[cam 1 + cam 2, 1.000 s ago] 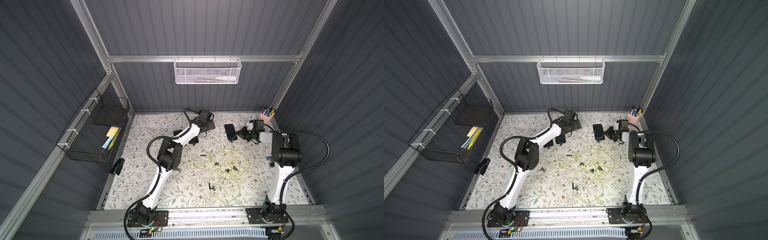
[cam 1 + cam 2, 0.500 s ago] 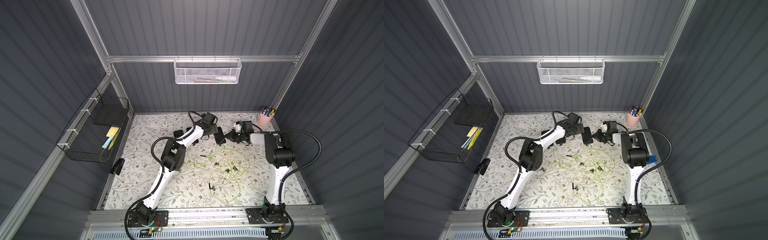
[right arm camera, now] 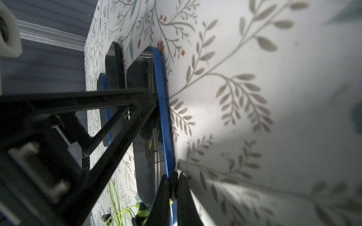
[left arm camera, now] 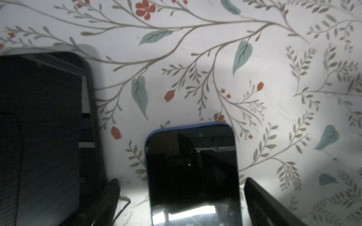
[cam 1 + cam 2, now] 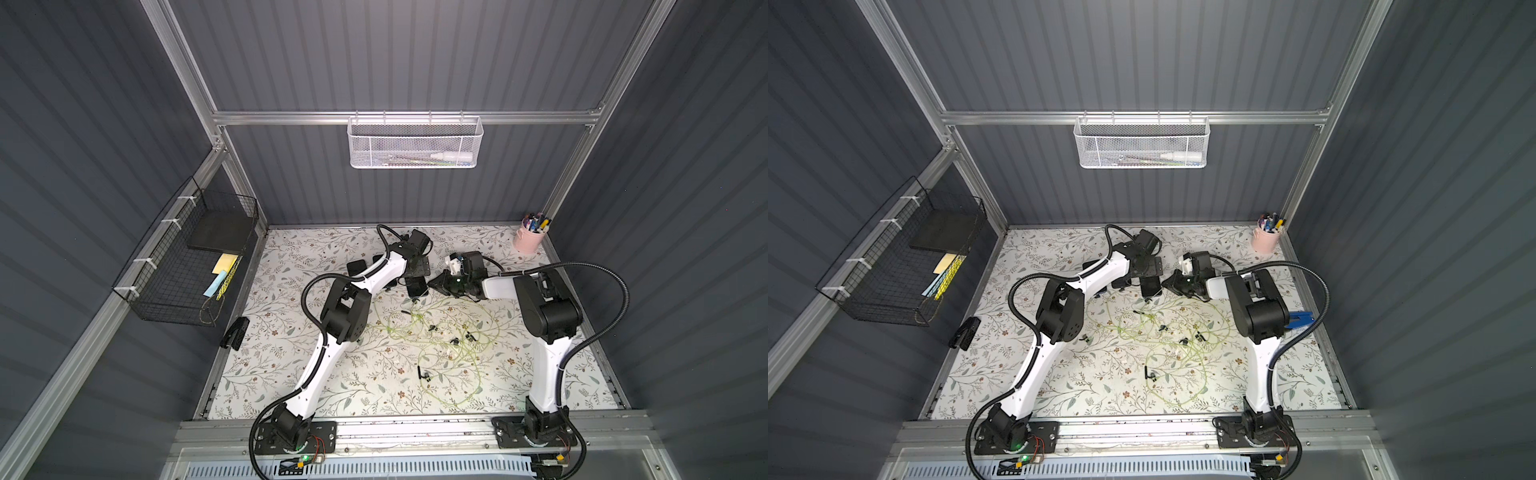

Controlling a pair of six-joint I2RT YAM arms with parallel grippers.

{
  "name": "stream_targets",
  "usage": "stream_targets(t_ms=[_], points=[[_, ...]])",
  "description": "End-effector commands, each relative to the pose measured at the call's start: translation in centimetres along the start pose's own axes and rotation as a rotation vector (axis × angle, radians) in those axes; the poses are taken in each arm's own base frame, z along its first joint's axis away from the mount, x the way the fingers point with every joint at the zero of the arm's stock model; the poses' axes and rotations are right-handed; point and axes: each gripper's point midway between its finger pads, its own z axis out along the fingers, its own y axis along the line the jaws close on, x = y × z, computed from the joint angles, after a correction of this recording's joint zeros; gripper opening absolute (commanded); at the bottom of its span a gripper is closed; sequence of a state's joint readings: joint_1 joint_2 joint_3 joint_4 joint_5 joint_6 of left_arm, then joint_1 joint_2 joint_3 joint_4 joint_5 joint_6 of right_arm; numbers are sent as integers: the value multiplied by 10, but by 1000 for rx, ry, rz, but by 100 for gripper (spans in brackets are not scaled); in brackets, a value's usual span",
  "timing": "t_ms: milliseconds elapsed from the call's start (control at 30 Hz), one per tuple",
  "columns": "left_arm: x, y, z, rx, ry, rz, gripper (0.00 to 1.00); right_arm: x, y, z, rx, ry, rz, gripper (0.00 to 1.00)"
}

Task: Plug wired earphones into phones
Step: Move the phone to the center of the board, then pick up the wired earphone from the center of the board.

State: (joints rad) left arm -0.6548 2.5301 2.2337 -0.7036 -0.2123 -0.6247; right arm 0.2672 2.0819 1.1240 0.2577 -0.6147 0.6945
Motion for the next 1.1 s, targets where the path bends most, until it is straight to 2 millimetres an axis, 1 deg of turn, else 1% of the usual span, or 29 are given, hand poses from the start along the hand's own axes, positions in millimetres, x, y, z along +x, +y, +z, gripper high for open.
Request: stream_targets(t_ms=[0, 200, 300, 333, 400, 433, 467, 567, 600, 767, 833, 900, 1033, 1067], points=[[31, 14, -3, -73, 112, 75, 100, -1, 6, -17, 15, -41, 4, 0], [54, 9, 7, -116, 182, 168, 95, 17, 7, -42, 48, -48, 3, 0], [62, -1, 11, -110, 200, 196, 96, 22, 8, -50, 66, -40, -14, 0], [64, -7, 12, -98, 201, 201, 96, 23, 9, -54, 73, -43, -21, 0], [69, -12, 14, -91, 207, 215, 97, 23, 10, -59, 86, -49, -40, 0], [70, -11, 16, -103, 208, 221, 97, 24, 11, -62, 94, -48, -48, 0], [75, -4, 16, -133, 229, 230, 97, 23, 13, -64, 98, -49, -54, 1], [82, 9, 16, -189, 257, 252, 90, 23, 17, -71, 103, -55, -70, 2], [83, 13, 15, -203, 263, 258, 85, 24, 18, -72, 102, -54, -73, 2], [88, 24, 5, -247, 296, 299, 74, 28, 21, -77, 99, -46, -80, 3], [88, 27, -1, -254, 309, 316, 73, 29, 21, -78, 102, -41, -87, 3], [90, 27, -3, -254, 322, 336, 75, 31, 22, -80, 103, -35, -91, 3], [89, 21, 3, -217, 327, 383, 88, 34, 22, -81, 101, -27, -93, 3], [87, 21, 3, -218, 327, 392, 90, 34, 23, -82, 102, -25, -92, 3]])
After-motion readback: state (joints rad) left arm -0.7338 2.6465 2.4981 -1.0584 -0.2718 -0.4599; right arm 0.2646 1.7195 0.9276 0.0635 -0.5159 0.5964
